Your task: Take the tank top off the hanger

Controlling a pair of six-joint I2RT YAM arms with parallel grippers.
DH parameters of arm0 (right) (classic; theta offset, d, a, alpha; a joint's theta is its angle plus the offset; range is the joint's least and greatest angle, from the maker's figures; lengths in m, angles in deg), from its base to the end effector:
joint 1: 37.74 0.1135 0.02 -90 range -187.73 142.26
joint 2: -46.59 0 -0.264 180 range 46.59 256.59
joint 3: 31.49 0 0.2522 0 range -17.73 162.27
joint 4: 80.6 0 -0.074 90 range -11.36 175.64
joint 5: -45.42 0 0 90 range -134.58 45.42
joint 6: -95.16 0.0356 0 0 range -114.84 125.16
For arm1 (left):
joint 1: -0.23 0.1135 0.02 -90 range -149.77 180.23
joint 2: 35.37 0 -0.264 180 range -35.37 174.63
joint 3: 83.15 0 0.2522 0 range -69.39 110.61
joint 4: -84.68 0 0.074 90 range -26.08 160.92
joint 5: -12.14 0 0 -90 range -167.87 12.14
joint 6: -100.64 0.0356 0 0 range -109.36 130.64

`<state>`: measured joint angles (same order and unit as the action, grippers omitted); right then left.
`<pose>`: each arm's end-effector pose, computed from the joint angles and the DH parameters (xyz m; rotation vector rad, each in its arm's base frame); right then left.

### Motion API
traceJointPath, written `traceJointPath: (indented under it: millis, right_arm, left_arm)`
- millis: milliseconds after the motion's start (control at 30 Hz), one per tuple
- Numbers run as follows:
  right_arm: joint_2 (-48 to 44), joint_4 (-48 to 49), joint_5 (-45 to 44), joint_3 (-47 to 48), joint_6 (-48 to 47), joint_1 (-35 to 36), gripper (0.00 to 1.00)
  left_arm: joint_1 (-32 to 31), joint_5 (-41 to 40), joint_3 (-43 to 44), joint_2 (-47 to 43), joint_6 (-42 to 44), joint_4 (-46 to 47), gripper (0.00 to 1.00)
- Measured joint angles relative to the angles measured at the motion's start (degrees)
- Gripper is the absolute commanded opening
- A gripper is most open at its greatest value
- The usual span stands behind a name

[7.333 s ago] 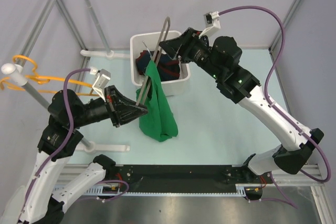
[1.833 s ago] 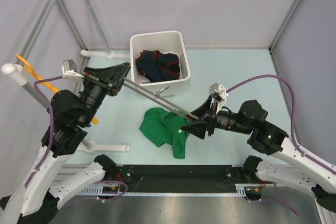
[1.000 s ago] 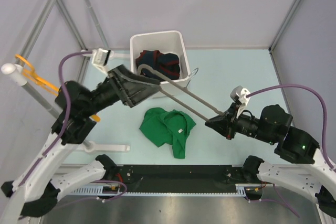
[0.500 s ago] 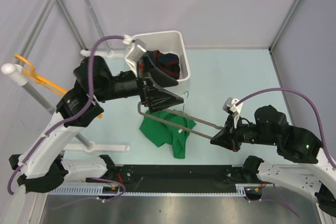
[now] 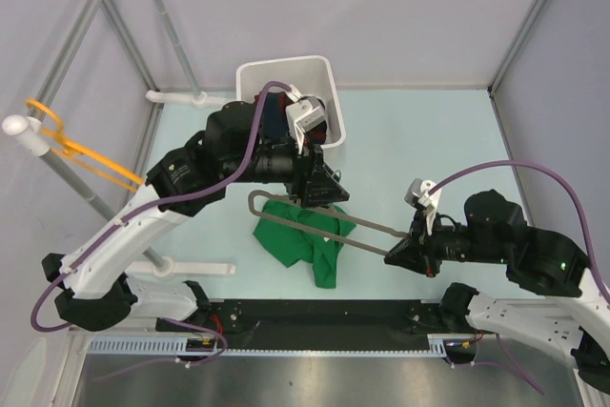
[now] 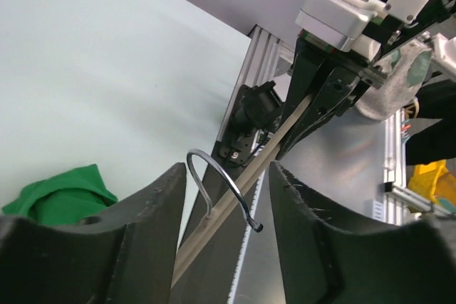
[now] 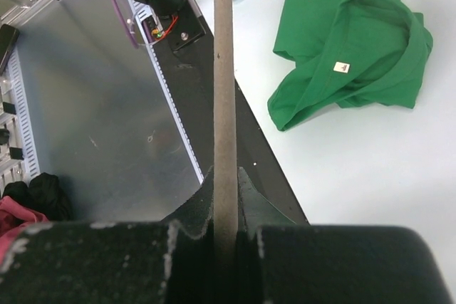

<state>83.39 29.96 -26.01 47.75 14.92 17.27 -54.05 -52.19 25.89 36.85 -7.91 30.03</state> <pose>0.0427 0.0808 0.3929 -1.0342 1.9171 1.0106 0.1289 -0.2057 0.4836 0.9462 1.8337 -1.2539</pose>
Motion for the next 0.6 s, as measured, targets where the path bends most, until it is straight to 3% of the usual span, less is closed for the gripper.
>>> traceJointPath:
  millis: [100, 133, 233, 400, 567, 600]
  right_arm:
    - [-0.2, 0.0, 0.3, 0.0, -0.5, 0.0, 0.00]
    - [-0.3, 0.0, 0.4, 0.0, -0.6, 0.0, 0.00]
    - [-1.6, 0.3, 1.0, -0.2, -0.8, 0.0, 0.00]
    - [-2.8, 1.1, 2.4, -0.7, -0.8, 0.0, 0.00]
    - [-3.0, 1.7, 2.7, -1.0, -0.8, 0.0, 0.00]
    - [-3.0, 1.7, 2.6, -1.0, -0.8, 0.0, 0.00]
  left_arm:
    - [0.0, 0.0, 0.1, 0.0, 0.7, -0.2, 0.28]
    - [0.0, 0.0, 0.1, 0.0, 0.8, -0.2, 0.16]
    - [0.0, 0.4, 0.1, -0.2, 1.1, -0.2, 0.00]
    - [-0.3, 1.7, -0.2, -1.4, 1.6, 0.5, 0.01]
    - [-0.3, 1.2, -0.4, -2.6, 1.8, 0.6, 0.83]
    - [-0.3, 0.6, -0.4, -3.0, 1.9, 0.5, 0.92]
